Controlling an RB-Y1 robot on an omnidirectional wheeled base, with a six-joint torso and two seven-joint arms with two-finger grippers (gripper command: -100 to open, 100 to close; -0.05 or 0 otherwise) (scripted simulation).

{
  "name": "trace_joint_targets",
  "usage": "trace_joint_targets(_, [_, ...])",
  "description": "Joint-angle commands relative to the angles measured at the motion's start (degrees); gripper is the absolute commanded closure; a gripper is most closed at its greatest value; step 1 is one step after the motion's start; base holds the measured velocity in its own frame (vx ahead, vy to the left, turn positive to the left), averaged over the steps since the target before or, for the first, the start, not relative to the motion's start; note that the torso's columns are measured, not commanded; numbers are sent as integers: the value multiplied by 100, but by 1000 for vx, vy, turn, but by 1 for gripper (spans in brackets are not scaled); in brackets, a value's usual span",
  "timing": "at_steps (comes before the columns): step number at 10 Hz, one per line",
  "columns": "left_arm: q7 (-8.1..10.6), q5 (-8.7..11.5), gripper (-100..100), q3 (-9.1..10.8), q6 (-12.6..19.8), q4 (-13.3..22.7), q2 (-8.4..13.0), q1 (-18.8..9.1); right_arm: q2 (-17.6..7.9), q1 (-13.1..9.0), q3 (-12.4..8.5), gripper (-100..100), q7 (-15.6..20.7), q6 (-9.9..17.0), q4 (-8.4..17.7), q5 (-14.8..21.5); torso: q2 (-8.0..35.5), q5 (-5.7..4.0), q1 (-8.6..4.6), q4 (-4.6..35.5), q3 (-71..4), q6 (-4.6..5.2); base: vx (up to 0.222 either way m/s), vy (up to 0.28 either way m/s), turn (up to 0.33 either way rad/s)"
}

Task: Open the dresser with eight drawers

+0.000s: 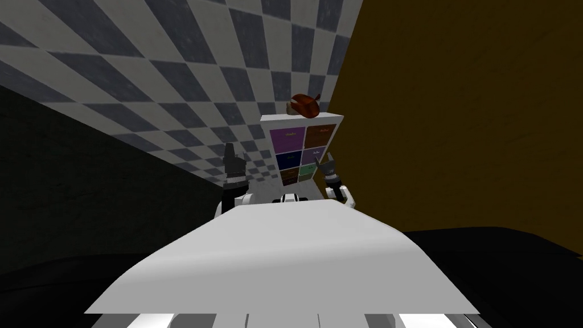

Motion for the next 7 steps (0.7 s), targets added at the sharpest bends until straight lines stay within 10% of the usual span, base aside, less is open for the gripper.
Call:
trace_joint_targets(1, [0, 0, 0, 0, 0, 0, 0, 0, -29, -81, -88, -100, 452, -99, 227, 204, 5, -2, -11, 0, 1, 0, 54, 101, -88])
trace_joint_targets(7, [0, 0, 0, 0, 0, 0, 0, 0, -77, -175, -215, -100, 1380, -228, 540, 477, 3, -1, -5, 0, 1, 0, 51, 69, -38])
